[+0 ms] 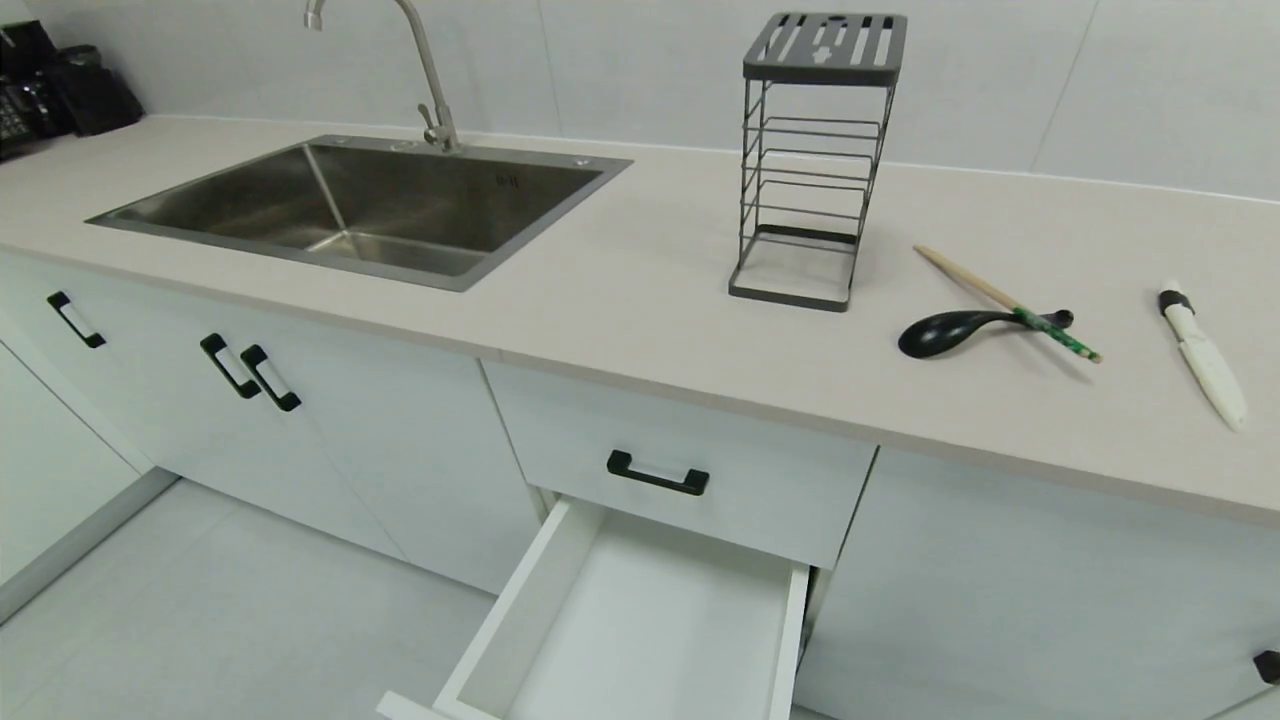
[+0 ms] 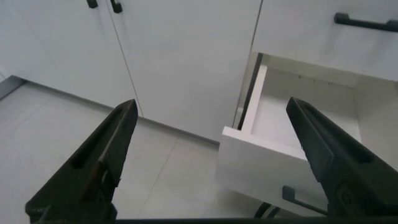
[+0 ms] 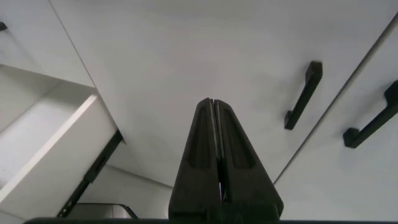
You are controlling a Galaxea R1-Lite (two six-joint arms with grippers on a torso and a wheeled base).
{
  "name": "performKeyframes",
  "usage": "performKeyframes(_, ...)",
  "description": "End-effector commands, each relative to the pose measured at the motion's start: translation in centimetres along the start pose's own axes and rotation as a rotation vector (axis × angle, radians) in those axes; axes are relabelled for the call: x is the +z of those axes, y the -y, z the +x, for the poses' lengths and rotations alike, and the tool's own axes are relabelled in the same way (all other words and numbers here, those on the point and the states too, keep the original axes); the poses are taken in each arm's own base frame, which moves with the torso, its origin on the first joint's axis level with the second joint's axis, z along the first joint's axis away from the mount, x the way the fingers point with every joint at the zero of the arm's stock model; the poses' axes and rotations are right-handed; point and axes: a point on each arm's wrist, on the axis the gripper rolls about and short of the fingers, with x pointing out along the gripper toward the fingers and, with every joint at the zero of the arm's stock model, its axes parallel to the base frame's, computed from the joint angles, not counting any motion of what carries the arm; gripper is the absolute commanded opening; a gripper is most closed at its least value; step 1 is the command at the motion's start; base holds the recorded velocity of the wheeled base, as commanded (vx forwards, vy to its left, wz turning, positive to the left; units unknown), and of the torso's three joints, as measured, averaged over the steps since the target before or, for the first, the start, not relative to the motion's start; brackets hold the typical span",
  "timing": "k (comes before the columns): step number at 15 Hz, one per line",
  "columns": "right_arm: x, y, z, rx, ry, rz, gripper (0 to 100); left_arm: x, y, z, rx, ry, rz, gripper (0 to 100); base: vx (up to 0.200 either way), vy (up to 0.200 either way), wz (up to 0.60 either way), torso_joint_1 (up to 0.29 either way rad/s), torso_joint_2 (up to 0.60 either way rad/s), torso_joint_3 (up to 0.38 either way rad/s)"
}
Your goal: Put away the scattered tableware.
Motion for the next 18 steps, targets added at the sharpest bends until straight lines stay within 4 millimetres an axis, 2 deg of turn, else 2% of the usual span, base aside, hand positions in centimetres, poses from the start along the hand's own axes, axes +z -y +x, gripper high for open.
performKeyframes(1, 0.00, 0.00, 0.01, 0.000, -0.001, -0.001, 0, 0.01, 0.00, 0.01, 0.000, -0.001, 0.000, 100, 0.000, 0.000, 0.00, 0.076, -0.47, -0.222)
performKeyframes(3, 0.00, 0.00, 0.01, 0.000, -0.001, -0.001, 0, 0.01, 0.00, 0.01, 0.000, -0.001, 0.000, 100, 0.000, 0.000, 0.00, 0.095, -0.50, -0.210)
performKeyframes(7, 0.00, 0.00, 0.01, 0.000, -0.001, -0.001, 0, 0.01, 0.00, 0.01, 0.000, -0.001, 0.000, 100, 0.000, 0.000, 0.00, 0.381, -0.49, -0.237)
performKeyframes(15, 0.04, 0.01, 0.18, 0.005, -0.025, -0.019, 0, 0.01, 0.00, 0.01, 0.000, -0.001, 0.000, 100, 0.000, 0.000, 0.00, 0.284, -0.53, -0.253)
performKeyframes(18, 0.00, 0.00, 0.01, 0.002, -0.001, 0.004, 0, 0.01, 0.00, 0.01, 0.000, -0.001, 0.000, 100, 0.000, 0.000, 0.00, 0.105, -0.20, -0.093)
